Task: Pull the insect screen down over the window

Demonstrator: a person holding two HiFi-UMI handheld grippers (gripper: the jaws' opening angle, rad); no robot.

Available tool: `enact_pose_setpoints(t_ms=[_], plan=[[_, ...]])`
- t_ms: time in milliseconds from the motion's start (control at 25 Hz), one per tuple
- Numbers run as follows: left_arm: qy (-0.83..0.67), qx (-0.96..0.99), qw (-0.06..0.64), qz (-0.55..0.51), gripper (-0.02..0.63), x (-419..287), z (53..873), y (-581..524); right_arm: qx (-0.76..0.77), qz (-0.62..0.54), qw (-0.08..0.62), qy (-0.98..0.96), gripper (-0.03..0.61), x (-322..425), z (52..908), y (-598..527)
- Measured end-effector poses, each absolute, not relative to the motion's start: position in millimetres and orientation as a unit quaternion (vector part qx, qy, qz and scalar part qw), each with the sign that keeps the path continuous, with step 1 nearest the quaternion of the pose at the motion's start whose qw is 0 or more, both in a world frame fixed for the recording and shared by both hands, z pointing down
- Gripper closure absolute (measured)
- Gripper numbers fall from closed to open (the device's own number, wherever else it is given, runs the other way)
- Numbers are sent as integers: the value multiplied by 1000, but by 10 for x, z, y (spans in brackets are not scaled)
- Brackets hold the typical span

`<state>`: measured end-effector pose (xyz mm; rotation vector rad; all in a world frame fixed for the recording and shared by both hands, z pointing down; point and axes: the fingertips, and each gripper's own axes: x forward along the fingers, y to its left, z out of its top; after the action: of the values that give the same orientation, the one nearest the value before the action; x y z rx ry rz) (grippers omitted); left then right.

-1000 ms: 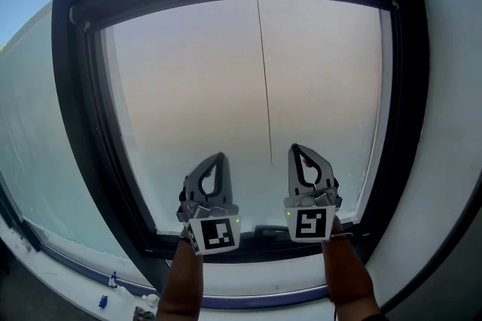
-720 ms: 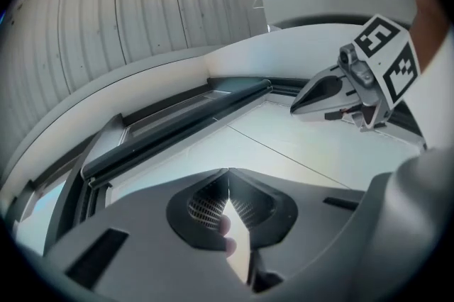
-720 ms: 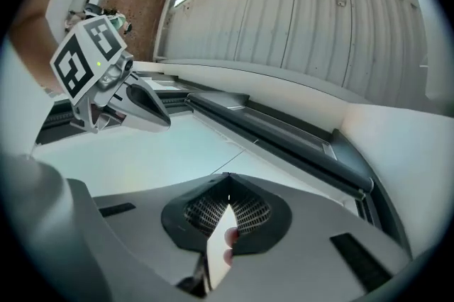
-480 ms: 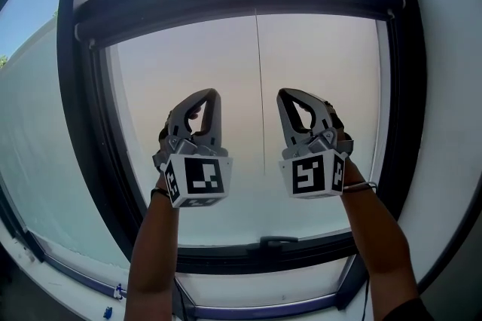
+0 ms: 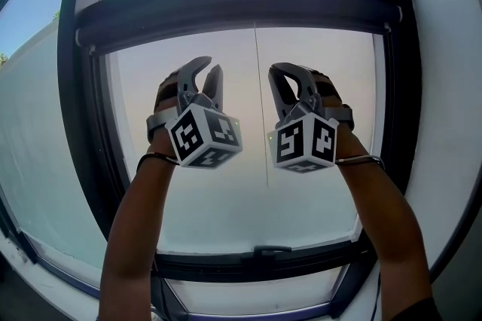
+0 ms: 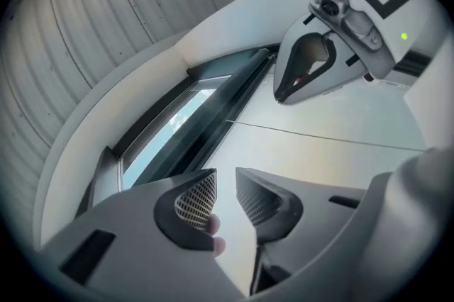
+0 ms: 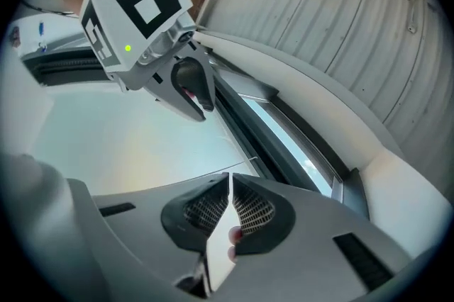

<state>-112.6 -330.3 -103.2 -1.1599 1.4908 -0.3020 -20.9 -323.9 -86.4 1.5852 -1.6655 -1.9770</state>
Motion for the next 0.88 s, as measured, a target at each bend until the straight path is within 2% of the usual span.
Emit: enact_pose_setpoints(t_ms=[160, 480, 680, 880], plan=[[643, -463, 588, -162, 522, -1075, -1207, -3316, 529, -669, 90, -514, 571, -221, -1013, -3285], [653, -395, 606, -225, 457, -1095, -1478, -3459, 540, -691, 173, -448, 472, -153, -1368, -3534], [662, -372, 606, -237, 431, -1098, -1559, -3531, 536, -695, 199, -435, 399, -237, -1474, -3585], [665, -353, 605, -260, 407, -1071, -1651, -3581, 542, -694, 218, -420, 370, -269, -1587, -3660]])
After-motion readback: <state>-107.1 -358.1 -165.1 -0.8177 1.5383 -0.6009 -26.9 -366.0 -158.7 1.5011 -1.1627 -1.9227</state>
